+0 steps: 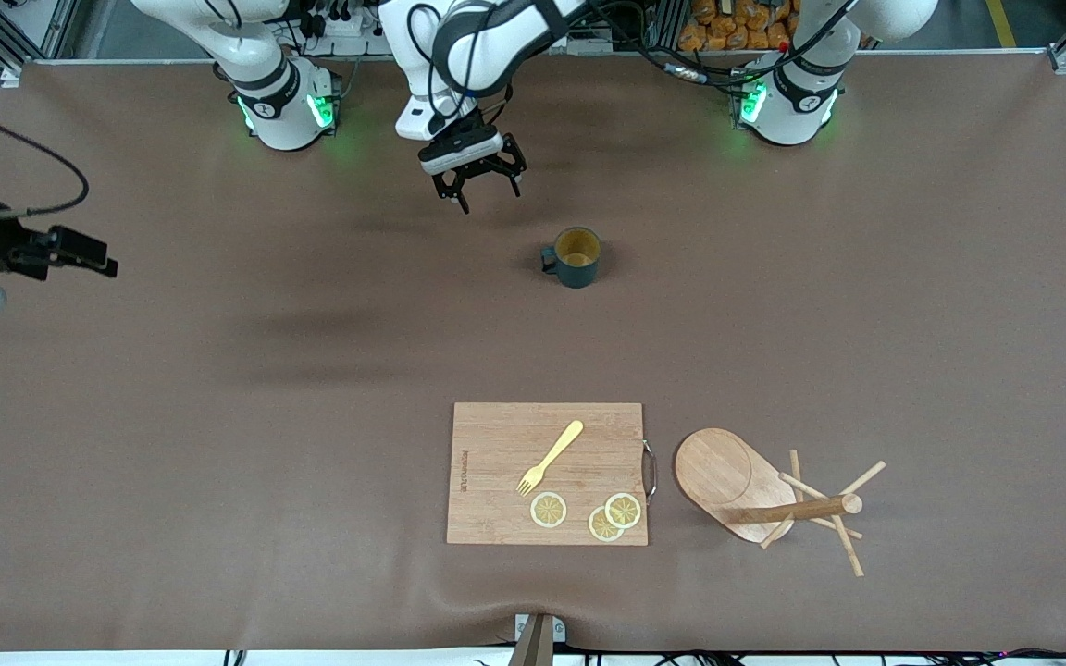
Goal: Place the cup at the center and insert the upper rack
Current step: 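Retract the right gripper while the left gripper moves above the mug, then lower the left gripper and grasp the teal mug's handle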
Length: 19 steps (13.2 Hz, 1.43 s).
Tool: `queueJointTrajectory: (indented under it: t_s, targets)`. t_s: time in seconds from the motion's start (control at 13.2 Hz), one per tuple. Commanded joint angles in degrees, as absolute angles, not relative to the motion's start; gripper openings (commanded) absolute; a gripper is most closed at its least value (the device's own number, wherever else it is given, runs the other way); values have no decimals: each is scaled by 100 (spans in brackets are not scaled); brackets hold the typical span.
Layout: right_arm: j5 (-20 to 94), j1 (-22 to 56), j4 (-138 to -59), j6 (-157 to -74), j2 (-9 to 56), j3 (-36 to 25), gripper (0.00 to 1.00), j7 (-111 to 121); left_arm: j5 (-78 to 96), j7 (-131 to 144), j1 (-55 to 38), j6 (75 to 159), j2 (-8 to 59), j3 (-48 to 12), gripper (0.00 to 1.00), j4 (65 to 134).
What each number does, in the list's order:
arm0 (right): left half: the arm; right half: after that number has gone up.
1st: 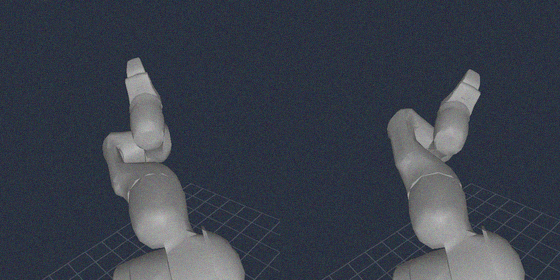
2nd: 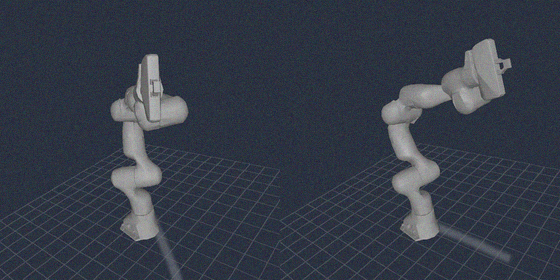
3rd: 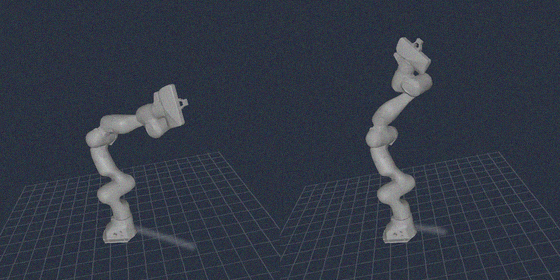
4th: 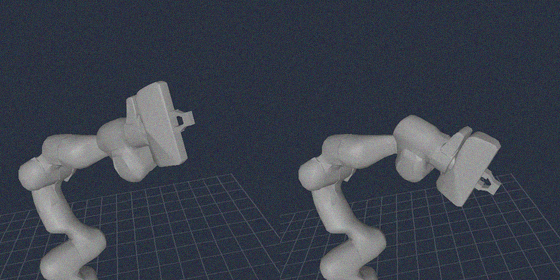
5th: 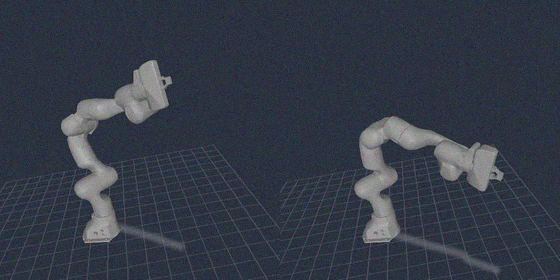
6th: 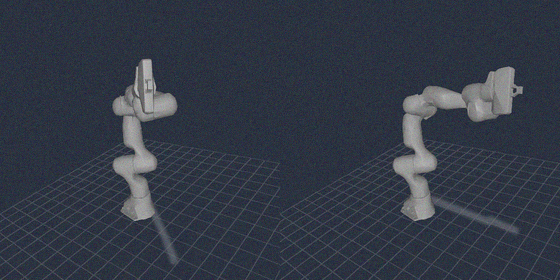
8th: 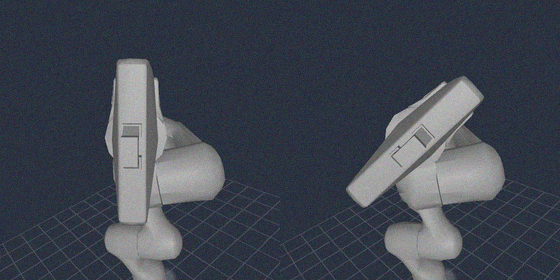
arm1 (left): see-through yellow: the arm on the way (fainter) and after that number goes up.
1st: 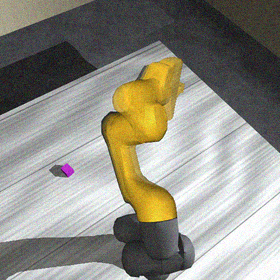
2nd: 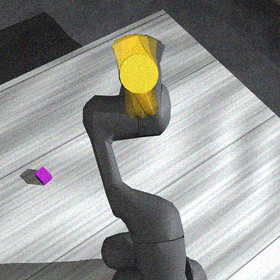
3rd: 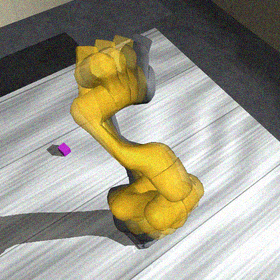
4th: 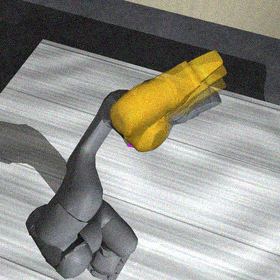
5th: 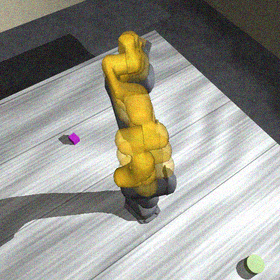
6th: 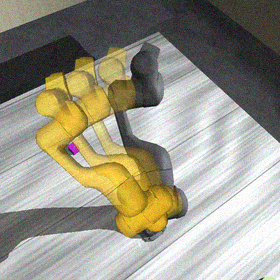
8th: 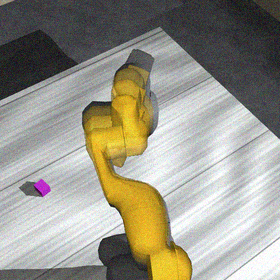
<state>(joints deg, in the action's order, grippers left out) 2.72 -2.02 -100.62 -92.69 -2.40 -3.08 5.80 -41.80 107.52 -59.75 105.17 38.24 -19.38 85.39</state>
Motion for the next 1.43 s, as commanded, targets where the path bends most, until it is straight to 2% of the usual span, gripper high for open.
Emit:
queueJointTrajectory:
  t_s: [0.0, 0.23, 0.38, 0.75, 1.36]
  targets:
    - [-70, -220, -10486, -9483, -642, -264, 100, 659, -4614, 11625, -6187, 10363, 4209, -1872, 100, 8463]
    - [-70, -298, -9863, -9422, -256, -272, 100, 642, -4938, 12066, -6284, 10178, 4377, -1846, 100, 8735]
    - [-53, -317, -9738, -9422, -71, -264, 100, 642, -5306, 12408, -6284, 10178, 4552, -1785, 100, 8771]
    - [-114, -185, -9651, -9413, -70, -229, 100, 650, -6616, 13121, -6381, 9967, 5062, -1749, 100, 8798]
    - [-220, -185, -9193, -9448, -17, -246, 100, 580, -7206, 13263, -6398, 9819, 5194, -1512, 100, 8877]
